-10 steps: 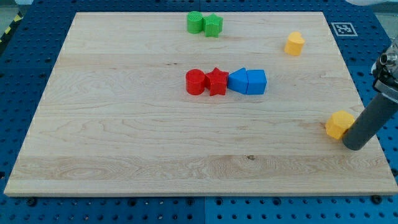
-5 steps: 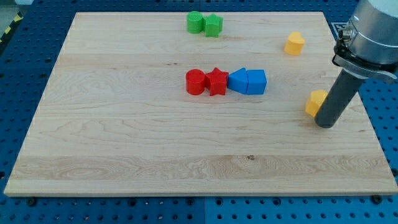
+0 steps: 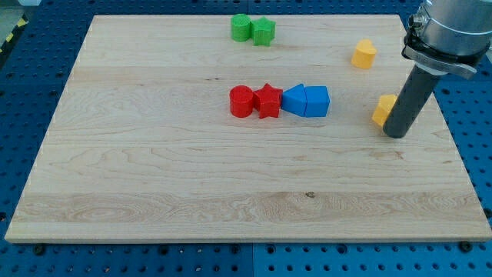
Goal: Move the hexagon below the heart
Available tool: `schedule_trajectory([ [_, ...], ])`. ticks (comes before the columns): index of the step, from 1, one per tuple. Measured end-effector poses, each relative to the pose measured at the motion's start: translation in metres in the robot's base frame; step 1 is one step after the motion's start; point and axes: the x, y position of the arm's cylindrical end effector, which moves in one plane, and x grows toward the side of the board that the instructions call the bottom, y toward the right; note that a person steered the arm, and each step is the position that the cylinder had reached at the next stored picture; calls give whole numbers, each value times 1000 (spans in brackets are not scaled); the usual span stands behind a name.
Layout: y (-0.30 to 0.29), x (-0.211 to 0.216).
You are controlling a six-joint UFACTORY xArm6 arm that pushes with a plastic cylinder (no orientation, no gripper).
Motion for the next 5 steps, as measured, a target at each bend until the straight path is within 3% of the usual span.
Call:
schedule_trajectory([
  [5, -4, -89],
])
